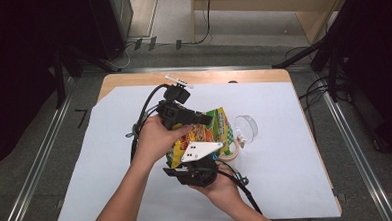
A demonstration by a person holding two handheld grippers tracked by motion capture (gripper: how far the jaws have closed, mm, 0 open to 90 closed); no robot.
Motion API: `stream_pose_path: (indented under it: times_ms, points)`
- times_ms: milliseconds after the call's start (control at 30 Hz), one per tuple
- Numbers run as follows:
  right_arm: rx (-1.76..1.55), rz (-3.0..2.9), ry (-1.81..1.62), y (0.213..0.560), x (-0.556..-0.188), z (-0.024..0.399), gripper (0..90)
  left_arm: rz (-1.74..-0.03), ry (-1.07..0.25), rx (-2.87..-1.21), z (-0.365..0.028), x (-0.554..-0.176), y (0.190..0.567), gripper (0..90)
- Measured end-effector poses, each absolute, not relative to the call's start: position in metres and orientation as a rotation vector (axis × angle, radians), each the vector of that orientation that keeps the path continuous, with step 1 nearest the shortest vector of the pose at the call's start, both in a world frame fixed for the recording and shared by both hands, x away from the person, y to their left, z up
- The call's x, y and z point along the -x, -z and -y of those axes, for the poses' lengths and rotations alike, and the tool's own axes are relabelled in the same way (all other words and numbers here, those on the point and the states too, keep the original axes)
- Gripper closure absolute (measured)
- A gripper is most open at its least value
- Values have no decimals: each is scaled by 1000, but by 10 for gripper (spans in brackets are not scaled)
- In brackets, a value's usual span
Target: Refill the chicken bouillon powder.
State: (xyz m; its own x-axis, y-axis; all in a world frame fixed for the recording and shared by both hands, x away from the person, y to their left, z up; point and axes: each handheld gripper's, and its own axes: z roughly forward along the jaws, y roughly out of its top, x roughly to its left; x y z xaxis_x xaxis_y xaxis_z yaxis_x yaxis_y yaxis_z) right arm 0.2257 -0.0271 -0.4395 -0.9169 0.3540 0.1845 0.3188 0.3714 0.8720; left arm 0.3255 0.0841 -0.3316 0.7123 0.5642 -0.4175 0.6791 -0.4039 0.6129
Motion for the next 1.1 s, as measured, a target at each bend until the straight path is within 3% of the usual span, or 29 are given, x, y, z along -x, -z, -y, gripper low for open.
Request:
stream_pose_path:
  times_ms: [1100]
  points:
    - [-625,-2565,-1627,434,-227,28,762,-935,184,-2099,-84,-326,328,785]
